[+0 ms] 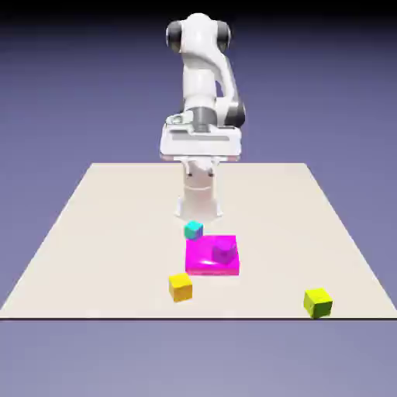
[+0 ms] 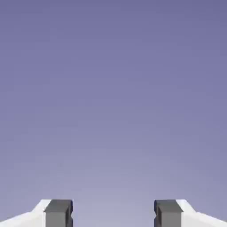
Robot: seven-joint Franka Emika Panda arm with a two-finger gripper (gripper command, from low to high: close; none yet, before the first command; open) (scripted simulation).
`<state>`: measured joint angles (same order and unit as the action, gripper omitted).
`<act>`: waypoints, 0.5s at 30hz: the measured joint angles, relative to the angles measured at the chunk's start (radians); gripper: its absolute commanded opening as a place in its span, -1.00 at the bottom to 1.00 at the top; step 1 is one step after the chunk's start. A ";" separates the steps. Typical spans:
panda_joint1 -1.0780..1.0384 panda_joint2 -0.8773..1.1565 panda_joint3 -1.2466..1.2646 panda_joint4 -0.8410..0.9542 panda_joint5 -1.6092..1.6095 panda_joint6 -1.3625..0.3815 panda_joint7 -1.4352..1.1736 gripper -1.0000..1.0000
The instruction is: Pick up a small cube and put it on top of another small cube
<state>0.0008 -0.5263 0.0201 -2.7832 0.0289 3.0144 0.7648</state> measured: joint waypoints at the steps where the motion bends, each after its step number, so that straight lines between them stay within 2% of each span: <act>1: -0.009 0.036 0.017 0.022 0.024 -0.019 0.020 0.00; 15: -0.138 0.544 0.250 0.334 0.360 -0.281 0.296 0.00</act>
<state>-0.1369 0.0173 0.2705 -2.4495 0.3890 2.7338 1.0610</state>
